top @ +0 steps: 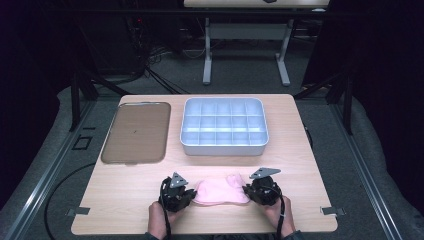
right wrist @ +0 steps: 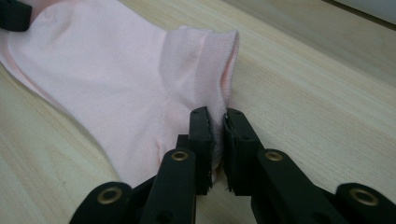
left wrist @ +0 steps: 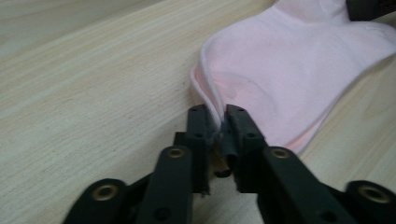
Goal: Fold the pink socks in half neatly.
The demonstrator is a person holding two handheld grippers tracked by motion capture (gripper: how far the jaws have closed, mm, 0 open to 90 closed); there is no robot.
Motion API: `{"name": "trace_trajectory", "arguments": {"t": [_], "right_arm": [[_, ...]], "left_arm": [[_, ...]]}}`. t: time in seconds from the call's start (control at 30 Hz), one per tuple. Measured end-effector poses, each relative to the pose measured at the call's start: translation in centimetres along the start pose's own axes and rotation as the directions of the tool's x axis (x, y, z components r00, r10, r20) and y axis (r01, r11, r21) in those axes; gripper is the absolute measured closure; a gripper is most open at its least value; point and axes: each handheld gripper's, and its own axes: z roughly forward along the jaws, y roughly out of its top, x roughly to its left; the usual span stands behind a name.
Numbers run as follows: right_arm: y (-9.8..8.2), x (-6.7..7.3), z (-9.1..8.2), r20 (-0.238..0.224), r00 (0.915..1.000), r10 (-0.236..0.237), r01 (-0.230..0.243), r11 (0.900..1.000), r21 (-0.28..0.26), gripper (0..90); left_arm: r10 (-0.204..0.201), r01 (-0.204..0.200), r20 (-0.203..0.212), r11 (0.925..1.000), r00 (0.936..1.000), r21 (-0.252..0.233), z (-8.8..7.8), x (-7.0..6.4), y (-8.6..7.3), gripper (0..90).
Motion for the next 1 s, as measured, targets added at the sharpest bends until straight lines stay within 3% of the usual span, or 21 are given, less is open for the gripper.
{"name": "trace_trajectory", "arguments": {"t": [0.1, 0.13, 0.23, 0.57, 0.7, 0.77, 1.0], "right_arm": [[0.0, -0.1, -0.1, 0.005, 1.0000, -0.003, 0.003, 1.000, -0.005, 78.3], [0.0, -0.1, -0.1, -0.002, 1.0000, 0.009, -0.009, 1.000, -0.007, 72.2], [-0.1, -0.2, 0.0, -0.007, 0.9998, 0.018, -0.018, 1.000, -0.003, 69.0], [-0.3, -0.2, 0.1, -0.017, 0.9998, -0.015, 0.015, 1.000, -0.012, 70.6], [-0.4, -0.2, 0.2, -0.029, 0.9996, -0.004, 0.003, 1.000, -0.021, 80.4], [-0.5, -0.1, 0.3, -0.043, 0.9989, 0.017, -0.019, 0.999, -0.036, 81.7], [-0.4, -0.1, 0.3, -0.038, 0.9988, 0.030, -0.031, 0.999, -0.029, 83.5]], "left_arm": [[-0.006, 0.006, -0.004, 1.0000, 1.0000, -0.003, -0.1, 0.0, 0.0, 67.3], [-0.007, 0.007, -0.011, 0.9998, 0.9999, -0.021, -0.2, 0.0, -0.2, 65.9], [0.001, -0.002, -0.018, 0.9996, 0.9998, -0.030, -0.4, -0.3, -0.2, 63.9], [0.010, -0.010, -0.013, 0.9994, 0.9999, -0.034, -0.2, -0.4, -0.6, 78.8], [0.010, -0.010, -0.003, 0.9994, 0.9999, -0.033, -0.1, -0.4, -0.7, 80.5], [0.010, -0.009, 0.006, 0.9993, 0.9999, -0.035, -0.1, -0.2, -0.7, 80.5], [-0.002, 0.004, 0.031, 0.9976, 0.9995, -0.070, 0.0, 0.1, -1.2, 84.5]]}}
